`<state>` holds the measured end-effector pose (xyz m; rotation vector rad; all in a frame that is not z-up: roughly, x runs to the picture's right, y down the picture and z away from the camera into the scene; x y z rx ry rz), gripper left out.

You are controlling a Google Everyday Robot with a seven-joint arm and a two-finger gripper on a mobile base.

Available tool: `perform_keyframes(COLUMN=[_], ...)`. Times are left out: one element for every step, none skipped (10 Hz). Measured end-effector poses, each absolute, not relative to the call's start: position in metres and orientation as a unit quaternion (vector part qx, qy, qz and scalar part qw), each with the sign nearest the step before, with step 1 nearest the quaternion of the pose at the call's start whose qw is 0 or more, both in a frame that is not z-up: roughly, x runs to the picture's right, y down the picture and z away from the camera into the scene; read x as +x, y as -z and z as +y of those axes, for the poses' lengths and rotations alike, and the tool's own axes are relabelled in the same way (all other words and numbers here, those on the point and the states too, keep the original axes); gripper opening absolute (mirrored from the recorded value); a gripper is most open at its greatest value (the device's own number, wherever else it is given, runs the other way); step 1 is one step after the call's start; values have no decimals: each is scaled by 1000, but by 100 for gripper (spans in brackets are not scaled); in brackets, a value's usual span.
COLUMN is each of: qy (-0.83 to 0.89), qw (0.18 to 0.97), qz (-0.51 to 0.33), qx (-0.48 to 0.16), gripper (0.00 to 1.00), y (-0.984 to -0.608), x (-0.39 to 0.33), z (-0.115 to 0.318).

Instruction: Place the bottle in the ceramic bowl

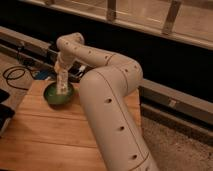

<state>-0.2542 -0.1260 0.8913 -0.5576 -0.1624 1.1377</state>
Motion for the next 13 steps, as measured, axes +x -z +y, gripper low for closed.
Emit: perform_keyframes(qy=[-532,-531,-531,-532,-532,-532,-531,-531,-532,-532,-533,-532,-532], qw=[802,803,803,802,802,802,803,803,802,802,802,802,802], qz=[-76,-76,-76,-76,-75,-76,-76,-76,-76,-75,-75,-75,-76], qx=[-259,-260,-260,-260,-260,-260,-261,-261,-260,-260,-260,-260,-260], gripper=[17,27,39,47,59,69,76,80,80,80,80,80,80], y=[-891,-891,-891,-891,-892,-891,-891,-891,-891,-892,-891,-891,-891], x=[-252,-254,-255,-253,-252,-253,-254,-254,-253,-252,-251,-252,-252], z=[-128,-126,-126,-127,-127,-126,-126,-126,-126,-126,-127,-127,-126])
